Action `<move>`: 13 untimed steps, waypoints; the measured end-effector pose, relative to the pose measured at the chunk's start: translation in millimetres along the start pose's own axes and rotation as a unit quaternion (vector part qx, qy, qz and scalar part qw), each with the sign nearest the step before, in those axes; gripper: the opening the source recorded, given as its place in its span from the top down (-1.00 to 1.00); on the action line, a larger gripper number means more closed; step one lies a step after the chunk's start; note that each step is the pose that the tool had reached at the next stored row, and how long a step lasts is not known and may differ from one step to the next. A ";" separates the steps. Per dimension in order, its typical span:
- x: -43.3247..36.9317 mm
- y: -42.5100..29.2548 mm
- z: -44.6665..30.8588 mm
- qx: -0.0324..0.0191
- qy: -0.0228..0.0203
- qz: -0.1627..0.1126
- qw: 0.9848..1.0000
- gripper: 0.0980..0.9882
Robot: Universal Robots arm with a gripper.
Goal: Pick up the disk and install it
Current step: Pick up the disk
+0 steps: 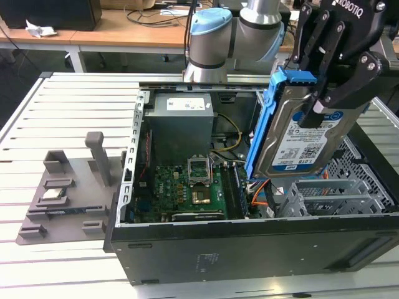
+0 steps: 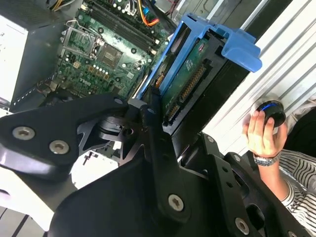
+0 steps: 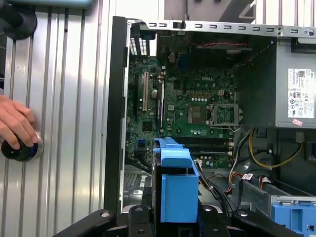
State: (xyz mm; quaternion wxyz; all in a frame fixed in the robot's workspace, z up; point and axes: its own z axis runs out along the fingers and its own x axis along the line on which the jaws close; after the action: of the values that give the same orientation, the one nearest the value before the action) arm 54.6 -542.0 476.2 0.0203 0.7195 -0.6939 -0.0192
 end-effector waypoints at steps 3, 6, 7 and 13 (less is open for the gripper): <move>0.3 -8.6 -0.4 0.000 0.000 0.000 1.000 0.40; 0.6 -17.8 -0.8 -0.001 0.000 0.000 1.000 0.40; 0.8 -21.5 -1.0 -0.001 0.000 0.000 1.000 0.40; 1.2 -34.3 -1.5 -0.001 0.000 0.000 1.000 0.40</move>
State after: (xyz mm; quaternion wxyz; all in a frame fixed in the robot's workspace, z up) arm 89.0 -542.0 475.8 0.0210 0.7195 -0.6939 -0.0200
